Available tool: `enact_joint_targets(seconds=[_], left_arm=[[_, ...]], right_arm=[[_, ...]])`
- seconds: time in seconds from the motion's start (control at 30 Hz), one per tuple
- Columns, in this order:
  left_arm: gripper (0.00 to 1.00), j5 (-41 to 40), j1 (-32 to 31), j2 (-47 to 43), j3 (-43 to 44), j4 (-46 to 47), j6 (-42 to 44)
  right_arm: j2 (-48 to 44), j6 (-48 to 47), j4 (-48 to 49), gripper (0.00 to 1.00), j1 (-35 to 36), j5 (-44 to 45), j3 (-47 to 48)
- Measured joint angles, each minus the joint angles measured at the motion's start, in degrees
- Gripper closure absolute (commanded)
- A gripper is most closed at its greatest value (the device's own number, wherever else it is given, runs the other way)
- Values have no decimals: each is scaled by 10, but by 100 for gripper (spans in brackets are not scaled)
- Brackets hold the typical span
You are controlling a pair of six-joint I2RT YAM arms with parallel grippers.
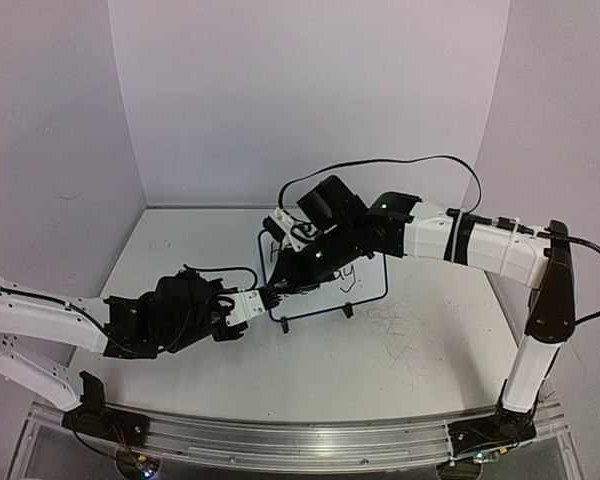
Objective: Write a sentence on the whiteboard
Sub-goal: Insert the whiteboard marker without the cap into the pen cap.
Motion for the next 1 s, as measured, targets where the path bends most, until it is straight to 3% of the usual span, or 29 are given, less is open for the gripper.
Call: enact_joint_targets(seconds=[0.17,0.37,0.73,1.0], left_arm=[[100,-14,-12,-34,-27,31,-33],[100,-34,-23,-80,-66,87,-106],[100,-112,-22,-127,-129,82,-290],[100,-173,-19,-122,-130,59,-456]], right_arm=[[-27,-10,23,56,15,42,-18],[-92,-23,40,27,12,101,-44],[-290,-51,79,6,-46,301,-104],[-361,-77,115,3,-44,398,-151]])
